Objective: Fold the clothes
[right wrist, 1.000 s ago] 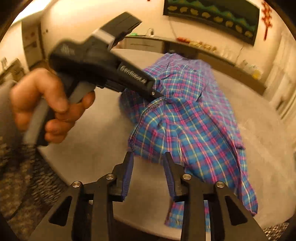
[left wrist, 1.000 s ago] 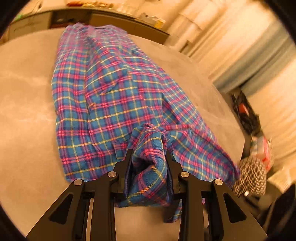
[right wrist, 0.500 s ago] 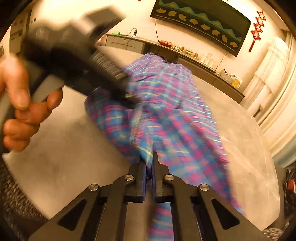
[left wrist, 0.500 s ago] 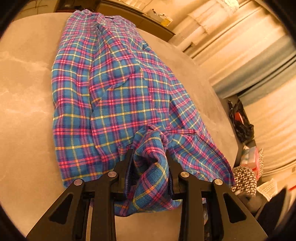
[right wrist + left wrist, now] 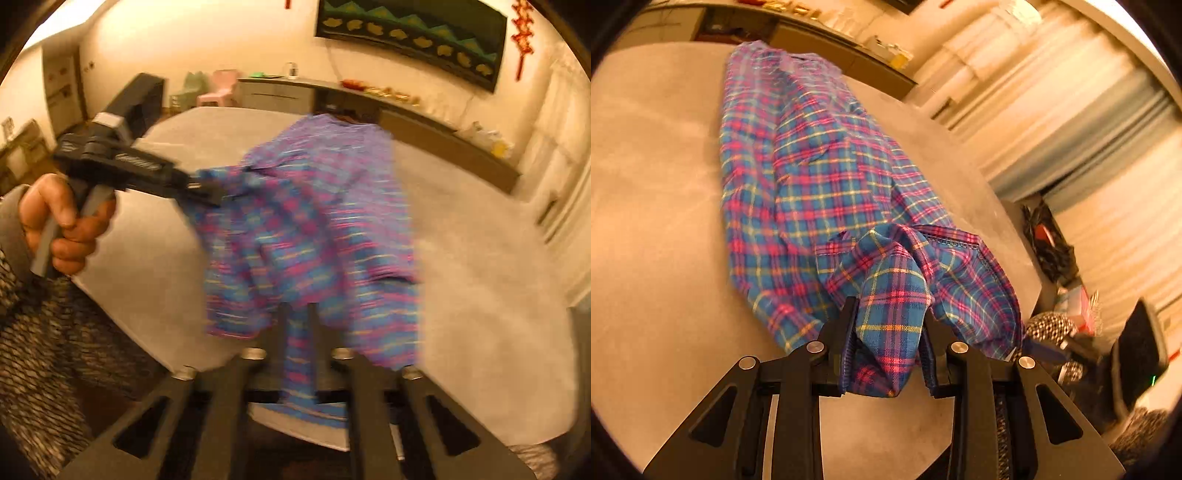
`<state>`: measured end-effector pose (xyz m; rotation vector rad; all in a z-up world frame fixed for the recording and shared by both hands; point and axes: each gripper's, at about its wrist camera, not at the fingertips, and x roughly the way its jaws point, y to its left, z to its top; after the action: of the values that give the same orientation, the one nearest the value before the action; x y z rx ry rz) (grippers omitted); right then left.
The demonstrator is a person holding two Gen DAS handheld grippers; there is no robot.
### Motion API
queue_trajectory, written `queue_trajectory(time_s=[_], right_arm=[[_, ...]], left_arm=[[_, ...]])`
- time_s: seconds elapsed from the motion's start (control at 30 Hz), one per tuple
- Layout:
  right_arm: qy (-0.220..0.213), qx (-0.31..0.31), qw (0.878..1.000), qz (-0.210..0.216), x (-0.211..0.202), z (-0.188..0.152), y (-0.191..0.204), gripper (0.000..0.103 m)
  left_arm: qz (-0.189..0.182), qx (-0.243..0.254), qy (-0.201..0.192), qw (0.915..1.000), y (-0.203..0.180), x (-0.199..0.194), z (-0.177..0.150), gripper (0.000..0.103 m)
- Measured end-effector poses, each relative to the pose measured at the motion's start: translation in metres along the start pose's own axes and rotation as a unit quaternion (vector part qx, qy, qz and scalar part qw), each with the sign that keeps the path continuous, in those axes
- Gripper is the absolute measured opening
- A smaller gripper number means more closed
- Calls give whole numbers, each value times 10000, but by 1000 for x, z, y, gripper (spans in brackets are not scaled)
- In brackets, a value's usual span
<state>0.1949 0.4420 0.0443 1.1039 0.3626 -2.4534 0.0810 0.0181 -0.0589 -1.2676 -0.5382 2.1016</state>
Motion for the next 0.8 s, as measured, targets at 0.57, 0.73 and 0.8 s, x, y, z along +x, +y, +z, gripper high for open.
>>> queue_trajectory(time_s=[0.57, 0.73, 0.8], right_arm=[[495, -1334, 9888, 461, 35, 6, -13, 4], [930, -1946, 9726, 866, 35, -28, -24, 31], [738, -1642, 9784, 1020, 23, -22, -38, 48]], left_arm=[[-492, 524, -332, 9969, -32, -38, -30, 38], [-836, 804, -623, 9913, -49, -66, -49, 48], [-865, 635, -714, 9917, -41, -72, -52, 55]])
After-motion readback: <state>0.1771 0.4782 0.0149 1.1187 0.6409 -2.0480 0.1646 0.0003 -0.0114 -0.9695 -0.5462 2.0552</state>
